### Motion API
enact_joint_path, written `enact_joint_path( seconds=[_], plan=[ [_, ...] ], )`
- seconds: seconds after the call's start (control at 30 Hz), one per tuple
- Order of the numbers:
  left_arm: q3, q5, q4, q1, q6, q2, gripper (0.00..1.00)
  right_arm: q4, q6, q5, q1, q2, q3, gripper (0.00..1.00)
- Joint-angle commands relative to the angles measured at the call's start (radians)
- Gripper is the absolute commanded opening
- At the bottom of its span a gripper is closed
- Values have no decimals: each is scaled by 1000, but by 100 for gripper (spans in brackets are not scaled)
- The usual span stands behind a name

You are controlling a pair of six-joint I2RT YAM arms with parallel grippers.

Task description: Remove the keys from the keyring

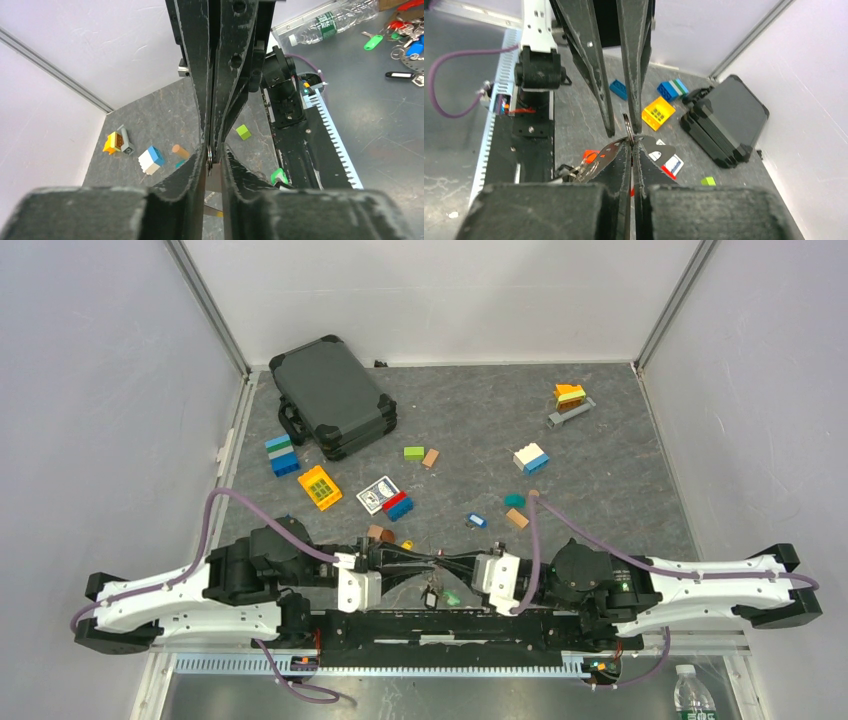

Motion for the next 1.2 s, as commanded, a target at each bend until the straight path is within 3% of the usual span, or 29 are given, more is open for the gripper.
enact_joint_path(
  seconds=[0.0,0.47,0.97,1.17],
  plan=[
    [99,-27,-93,-5,14,10,28,-110,15,75,1,32,107,0],
    [296,-135,-416,-5,128,176,31,-317,45,216,1,141,249,0],
    [285,-180,-389,-4,143,239,29,-299,55,206,1,139,242,0],
    [277,-180,-369,-4,144,223,20,-289,55,200,1,136,233,0]
  ],
)
